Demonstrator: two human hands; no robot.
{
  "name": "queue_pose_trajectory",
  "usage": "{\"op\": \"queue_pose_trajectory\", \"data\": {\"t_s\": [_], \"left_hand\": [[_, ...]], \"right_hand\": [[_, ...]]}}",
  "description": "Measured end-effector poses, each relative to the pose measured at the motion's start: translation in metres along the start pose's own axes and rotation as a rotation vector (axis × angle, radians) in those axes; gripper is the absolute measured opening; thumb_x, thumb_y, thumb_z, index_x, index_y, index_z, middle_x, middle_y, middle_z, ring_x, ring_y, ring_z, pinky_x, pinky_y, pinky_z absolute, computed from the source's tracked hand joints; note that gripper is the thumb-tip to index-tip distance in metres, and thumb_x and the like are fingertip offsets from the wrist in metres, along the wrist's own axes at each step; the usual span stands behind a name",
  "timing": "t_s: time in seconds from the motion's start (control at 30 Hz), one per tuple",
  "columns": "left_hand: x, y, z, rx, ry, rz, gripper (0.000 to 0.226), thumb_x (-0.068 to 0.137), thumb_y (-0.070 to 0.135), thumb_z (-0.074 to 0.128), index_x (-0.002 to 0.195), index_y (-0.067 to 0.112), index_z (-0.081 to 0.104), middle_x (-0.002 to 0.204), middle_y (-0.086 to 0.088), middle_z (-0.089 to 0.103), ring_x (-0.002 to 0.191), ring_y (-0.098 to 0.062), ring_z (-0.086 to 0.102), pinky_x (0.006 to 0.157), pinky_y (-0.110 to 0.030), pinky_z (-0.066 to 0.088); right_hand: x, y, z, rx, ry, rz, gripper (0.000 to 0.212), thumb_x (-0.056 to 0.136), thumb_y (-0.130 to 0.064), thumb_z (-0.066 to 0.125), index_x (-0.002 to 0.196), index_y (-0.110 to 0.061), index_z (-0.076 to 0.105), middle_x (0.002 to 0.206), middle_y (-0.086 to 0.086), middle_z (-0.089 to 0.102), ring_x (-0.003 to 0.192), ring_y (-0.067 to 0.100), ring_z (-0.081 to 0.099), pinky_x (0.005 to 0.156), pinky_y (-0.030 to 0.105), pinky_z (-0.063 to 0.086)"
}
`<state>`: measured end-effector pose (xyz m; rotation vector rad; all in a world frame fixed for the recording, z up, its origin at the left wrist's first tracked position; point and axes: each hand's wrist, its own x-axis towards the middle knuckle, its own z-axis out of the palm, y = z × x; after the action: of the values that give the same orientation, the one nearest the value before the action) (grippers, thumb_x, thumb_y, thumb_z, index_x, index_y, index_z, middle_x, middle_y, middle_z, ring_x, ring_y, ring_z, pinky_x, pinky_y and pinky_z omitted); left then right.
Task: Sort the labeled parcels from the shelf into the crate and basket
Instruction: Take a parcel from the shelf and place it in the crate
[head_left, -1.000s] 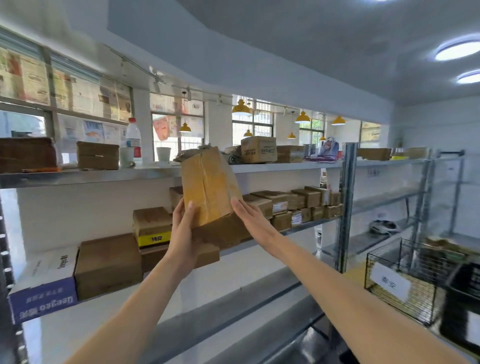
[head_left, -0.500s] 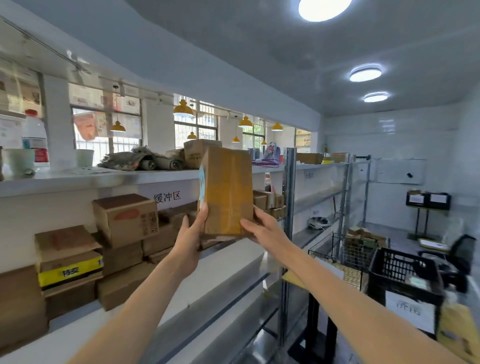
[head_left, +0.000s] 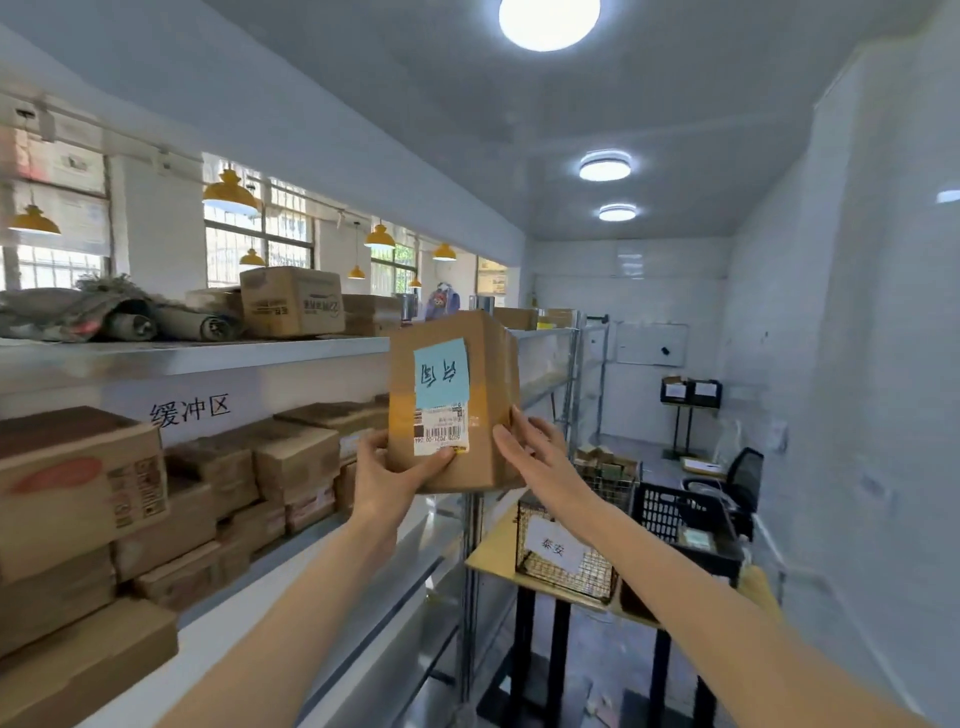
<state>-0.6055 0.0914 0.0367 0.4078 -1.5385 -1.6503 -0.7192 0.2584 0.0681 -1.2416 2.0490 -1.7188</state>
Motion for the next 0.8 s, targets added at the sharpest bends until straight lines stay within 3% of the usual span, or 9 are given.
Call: {"op": "queue_pose_trajectory", "data": {"t_s": [0.1, 0.2, 0.3, 0.37, 0.47, 0.57, 0.67, 0.8], "left_hand": [[0.014, -0.016, 0.014, -0.016, -0.048, 0.03, 0.098, 0.052, 0.035, 0.095, 0.134, 0.023, 0.043, 0.131, -0.007, 0.062, 0.117, -0.023, 0.063, 0.101, -0.047, 0.053], [0.026, -0.031, 0.033, -0.012, -0.093, 0.05, 0.084, 0.069, 0.026, 0.091, 0.139, 0.022, 0.045, 0.131, -0.001, 0.06, 0.114, -0.018, 0.061, 0.088, -0.031, 0.054], [0.033, -0.044, 0.057, -0.033, -0.156, 0.067, 0.074, 0.078, 0.023, 0.086, 0.141, 0.026, 0.047, 0.123, 0.005, 0.061, 0.106, -0.006, 0.06, 0.075, -0.019, 0.051], [0.04, -0.054, 0.074, -0.056, -0.2, 0.045, 0.074, 0.08, 0.027, 0.084, 0.143, 0.029, 0.046, 0.123, 0.007, 0.061, 0.109, -0.008, 0.06, 0.078, -0.022, 0.052], [0.05, -0.066, 0.104, -0.082, -0.234, -0.015, 0.072, 0.087, 0.035, 0.077, 0.15, 0.027, 0.041, 0.126, 0.004, 0.06, 0.116, -0.016, 0.058, 0.093, -0.035, 0.051], [0.063, -0.082, 0.143, -0.094, -0.294, -0.073, 0.055, 0.093, 0.038, 0.07, 0.144, 0.028, 0.051, 0.124, 0.0, 0.062, 0.115, -0.019, 0.061, 0.093, -0.039, 0.054], [0.074, -0.095, 0.188, -0.113, -0.351, -0.114, 0.051, 0.09, 0.045, 0.071, 0.137, 0.035, 0.054, 0.123, -0.006, 0.064, 0.111, -0.024, 0.064, 0.085, -0.04, 0.058], [0.097, -0.113, 0.258, -0.161, -0.432, -0.176, 0.053, 0.087, 0.048, 0.073, 0.134, 0.041, 0.051, 0.122, 0.001, 0.064, 0.109, -0.021, 0.064, 0.094, -0.054, 0.056]], "right_hand": [[0.003, 0.005, -0.009, -0.126, 0.055, 0.024, 0.105, 0.079, -0.064, 0.067, 0.161, -0.027, 0.013, 0.147, -0.013, 0.021, 0.131, 0.008, 0.029, 0.113, 0.031, 0.028], [0.004, 0.016, -0.022, -0.164, 0.115, -0.024, 0.075, 0.093, -0.042, 0.069, 0.155, -0.038, 0.025, 0.134, -0.02, 0.044, 0.128, 0.008, 0.043, 0.103, 0.024, 0.04], [0.002, 0.029, -0.04, -0.118, 0.184, -0.03, 0.072, 0.097, -0.034, 0.065, 0.155, -0.044, 0.024, 0.129, -0.026, 0.049, 0.129, 0.009, 0.048, 0.108, 0.037, 0.045], [0.003, 0.038, -0.056, -0.072, 0.208, -0.027, 0.069, 0.099, -0.028, 0.062, 0.154, -0.046, 0.023, 0.136, -0.017, 0.051, 0.129, 0.012, 0.05, 0.104, 0.034, 0.05], [0.006, 0.054, -0.088, -0.046, 0.243, -0.001, 0.065, 0.101, -0.022, 0.059, 0.153, -0.043, 0.026, 0.141, -0.008, 0.052, 0.119, 0.005, 0.054, 0.082, 0.017, 0.052], [0.013, 0.074, -0.121, -0.03, 0.263, 0.063, 0.066, 0.102, -0.021, 0.058, 0.157, -0.039, 0.025, 0.143, -0.002, 0.054, 0.116, 0.006, 0.057, 0.077, 0.015, 0.052], [0.024, 0.097, -0.161, -0.004, 0.31, 0.118, 0.059, 0.104, -0.022, 0.054, 0.153, -0.042, 0.028, 0.126, -0.008, 0.061, 0.102, 0.003, 0.061, 0.073, 0.017, 0.053], [0.04, 0.131, -0.222, -0.012, 0.365, 0.157, 0.051, 0.105, -0.027, 0.053, 0.148, -0.045, 0.032, 0.121, -0.015, 0.059, 0.099, 0.002, 0.06, 0.066, 0.015, 0.054]]}}
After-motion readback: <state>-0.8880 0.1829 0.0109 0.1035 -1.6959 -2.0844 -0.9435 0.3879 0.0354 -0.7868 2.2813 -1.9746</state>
